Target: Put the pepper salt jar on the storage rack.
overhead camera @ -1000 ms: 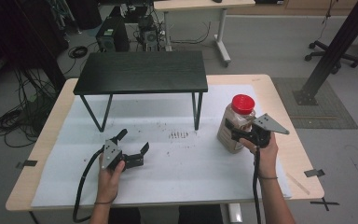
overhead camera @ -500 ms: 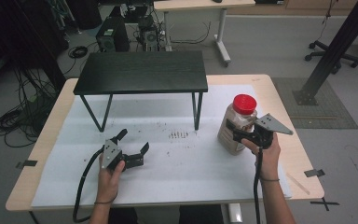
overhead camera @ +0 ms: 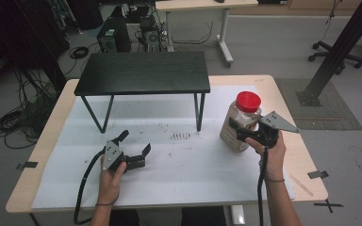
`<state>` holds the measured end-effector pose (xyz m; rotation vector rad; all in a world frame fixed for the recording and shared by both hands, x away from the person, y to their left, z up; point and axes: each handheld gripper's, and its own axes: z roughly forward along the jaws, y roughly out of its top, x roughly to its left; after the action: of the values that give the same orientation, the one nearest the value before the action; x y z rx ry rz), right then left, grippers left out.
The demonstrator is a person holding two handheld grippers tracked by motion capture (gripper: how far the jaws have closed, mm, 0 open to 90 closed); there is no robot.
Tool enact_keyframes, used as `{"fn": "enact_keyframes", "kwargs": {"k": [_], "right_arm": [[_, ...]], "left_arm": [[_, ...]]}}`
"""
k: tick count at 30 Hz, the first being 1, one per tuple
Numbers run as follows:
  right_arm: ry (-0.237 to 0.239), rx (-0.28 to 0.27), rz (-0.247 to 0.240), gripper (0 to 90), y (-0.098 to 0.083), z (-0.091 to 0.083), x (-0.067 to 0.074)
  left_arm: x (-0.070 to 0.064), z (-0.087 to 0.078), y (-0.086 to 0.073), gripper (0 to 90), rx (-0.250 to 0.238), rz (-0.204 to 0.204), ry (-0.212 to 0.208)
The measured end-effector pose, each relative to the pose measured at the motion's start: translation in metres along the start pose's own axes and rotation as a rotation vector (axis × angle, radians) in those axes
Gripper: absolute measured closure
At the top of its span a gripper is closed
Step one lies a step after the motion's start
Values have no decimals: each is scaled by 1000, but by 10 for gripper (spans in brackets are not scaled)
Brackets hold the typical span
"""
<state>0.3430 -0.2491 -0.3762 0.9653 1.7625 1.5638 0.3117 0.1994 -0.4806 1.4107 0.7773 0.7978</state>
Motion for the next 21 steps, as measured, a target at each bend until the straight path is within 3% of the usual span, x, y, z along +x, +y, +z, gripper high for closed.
{"fn": "enact_keyframes", "kwargs": {"k": [21], "right_arm": [[34,-2,4,248,38,-5,8]], "left_arm": [[0,0,0,2,-1,1,0]]}}
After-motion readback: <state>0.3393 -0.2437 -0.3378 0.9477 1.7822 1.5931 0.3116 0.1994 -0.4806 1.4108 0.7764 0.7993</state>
